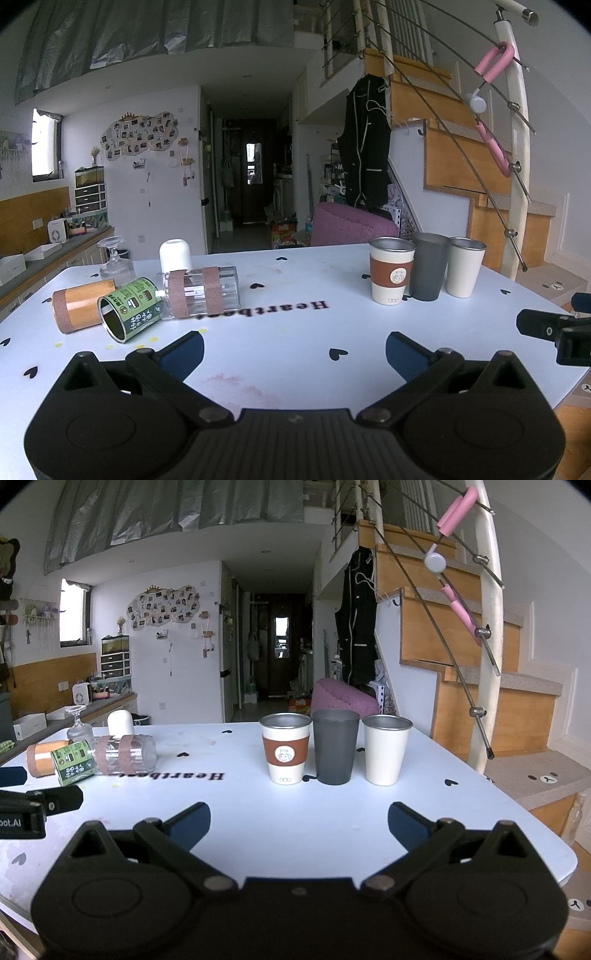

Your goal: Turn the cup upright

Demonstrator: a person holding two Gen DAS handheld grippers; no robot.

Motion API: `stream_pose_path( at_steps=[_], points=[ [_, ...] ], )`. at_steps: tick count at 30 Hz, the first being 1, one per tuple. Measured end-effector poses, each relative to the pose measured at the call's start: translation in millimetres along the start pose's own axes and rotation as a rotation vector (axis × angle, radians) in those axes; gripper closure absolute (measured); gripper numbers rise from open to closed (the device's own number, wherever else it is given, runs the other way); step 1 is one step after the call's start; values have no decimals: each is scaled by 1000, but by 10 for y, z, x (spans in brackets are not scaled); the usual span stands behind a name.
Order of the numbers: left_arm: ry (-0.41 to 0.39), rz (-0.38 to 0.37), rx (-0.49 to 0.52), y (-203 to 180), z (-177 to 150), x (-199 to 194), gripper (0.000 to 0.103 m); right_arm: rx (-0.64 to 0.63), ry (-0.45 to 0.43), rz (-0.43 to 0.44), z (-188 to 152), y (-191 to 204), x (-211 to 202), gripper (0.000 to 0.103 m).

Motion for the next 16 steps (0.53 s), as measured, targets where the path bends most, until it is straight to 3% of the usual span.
stream_pose_path(
  at_steps=[16],
  points=[
    [-1,1,-2,-3,11,-4,0,0,3,0,6,-11,-1,0]
  ],
)
Point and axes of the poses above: each gripper's, at about its wrist camera, not at the fingertips, and x roughly the way its jaws point, y to its left, z to its top, the point moved 5 cm from there along x, roughly the way its jaws point, and after that the axes turned 5 degrees about -z, right-handed, at the moved point
